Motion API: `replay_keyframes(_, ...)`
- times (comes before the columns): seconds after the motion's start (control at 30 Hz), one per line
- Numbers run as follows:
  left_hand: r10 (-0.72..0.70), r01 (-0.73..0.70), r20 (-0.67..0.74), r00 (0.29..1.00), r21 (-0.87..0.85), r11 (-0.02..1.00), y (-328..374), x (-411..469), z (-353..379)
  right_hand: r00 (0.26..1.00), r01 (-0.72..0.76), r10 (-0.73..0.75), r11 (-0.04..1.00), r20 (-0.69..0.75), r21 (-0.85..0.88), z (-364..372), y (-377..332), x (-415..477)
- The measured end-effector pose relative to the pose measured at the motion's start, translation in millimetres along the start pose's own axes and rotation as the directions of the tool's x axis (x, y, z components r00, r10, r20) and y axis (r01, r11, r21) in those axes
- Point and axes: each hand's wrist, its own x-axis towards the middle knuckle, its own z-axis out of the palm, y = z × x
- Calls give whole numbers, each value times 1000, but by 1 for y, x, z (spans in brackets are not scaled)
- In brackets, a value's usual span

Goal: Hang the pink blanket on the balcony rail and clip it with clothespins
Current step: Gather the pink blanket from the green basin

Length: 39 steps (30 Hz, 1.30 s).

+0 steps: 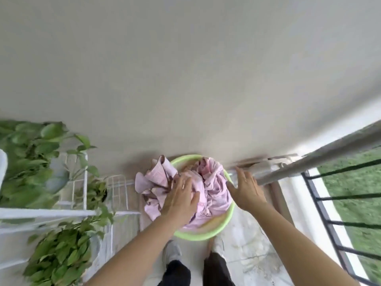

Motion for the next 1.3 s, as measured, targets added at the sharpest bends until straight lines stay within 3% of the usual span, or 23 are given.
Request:
replay_keyframes(0.17, -170, 157, 124, 978, 109, 982, -28, 50, 101, 991, -131, 123, 973, 55, 188, 85, 16, 76)
replay_keyframes(0.33, -365, 331, 123, 923, 235, 914, -51, 78, 157, 981, -194, 176, 930, 85, 313, 142, 28, 123)
replay_keyframes(0.47, -377, 372, 20, 926, 120, 920, -81, 86, 145, 936, -319, 210, 843, 282, 433, 161, 32, 144)
replay_keyframes(0.57, -425, 410, -132, 895, -130, 903, -102, 77, 119, 892, -306, 156, 899, 423, 315, 158, 34, 142)
replay_keyframes(0.63, -422, 362, -284, 861, -240, 901, -108, 65, 99, 928, -209, 91, 930, 362, 303, 151, 34, 130)
replay_keyframes(0.67, -412, 328, -373, 831, -270, 905, -110, 58, 90, 963, -147, 56, 930, 265, 336, 146, 34, 121)
replay_keyframes(0.73, -425, 309, -492, 760, -301, 902, -110, 40, 79, 999, 47, -42, 919, -22, 391, 142, 34, 99)
replay_keyframes(0.77, -453, 337, -504, 735, -309, 890, -111, 33, 80, 980, 171, -117, 908, -160, 382, 144, 37, 88)
replay_keyframes(0.8, -493, 387, -476, 728, -308, 869, -112, 26, 83, 946, 279, -200, 903, -254, 328, 149, 41, 79)
replay_keyframes(0.87, -563, 517, -293, 773, -223, 826, -119, 18, 96, 900, 401, -352, 900, -256, 174, 163, 48, 68)
replay_keyframes(0.97, -611, 611, 18, 791, 22, 792, -120, 17, 113, 899, 422, -416, 906, 136, -25, 186, 61, 71)
replay_keyframes(1.03, -584, 575, 44, 810, 130, 808, -107, 19, 121, 847, 446, -325, 866, 420, -229, 201, 67, 74)
replay_keyframes(1.1, -400, 392, -10, 916, 228, 891, -86, 20, 130, 819, 426, -241, 863, 522, -270, 211, 70, 74)
replay_keyframes(1.17, -237, 236, -27, 971, 272, 933, -70, 23, 144, 850, 326, -201, 927, 487, -187, 215, 71, 71)
replay_keyframes(1.3, -306, 289, -11, 952, 361, 887, -73, 41, 164, 930, 197, -156, 976, 333, -94, 208, 75, 63)
